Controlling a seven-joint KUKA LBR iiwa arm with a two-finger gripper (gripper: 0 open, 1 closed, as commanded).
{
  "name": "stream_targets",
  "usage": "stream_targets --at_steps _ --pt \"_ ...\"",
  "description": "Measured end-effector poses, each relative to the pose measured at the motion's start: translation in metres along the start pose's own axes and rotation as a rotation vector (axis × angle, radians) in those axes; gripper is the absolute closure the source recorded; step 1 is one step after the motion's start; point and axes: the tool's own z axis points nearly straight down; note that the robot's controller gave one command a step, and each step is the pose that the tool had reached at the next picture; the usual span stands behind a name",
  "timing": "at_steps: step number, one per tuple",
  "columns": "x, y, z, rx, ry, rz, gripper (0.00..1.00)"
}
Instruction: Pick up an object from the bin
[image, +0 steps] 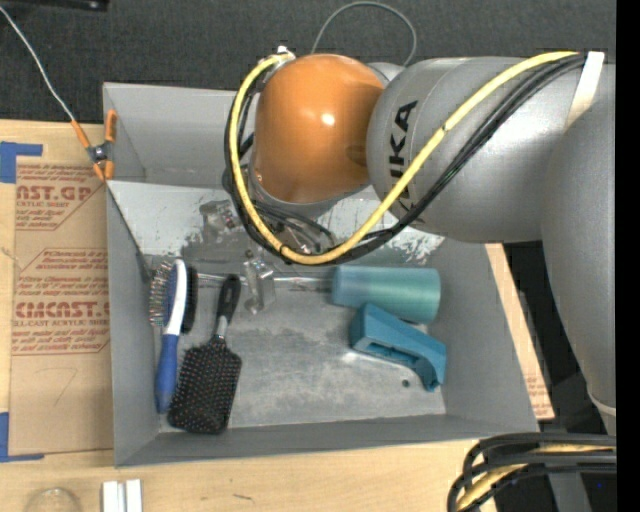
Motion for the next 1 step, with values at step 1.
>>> stream_targets --at_steps 1 --pt "0.0111 0.0031 0.0358 -0.001 0.000 -0.046 0.00"
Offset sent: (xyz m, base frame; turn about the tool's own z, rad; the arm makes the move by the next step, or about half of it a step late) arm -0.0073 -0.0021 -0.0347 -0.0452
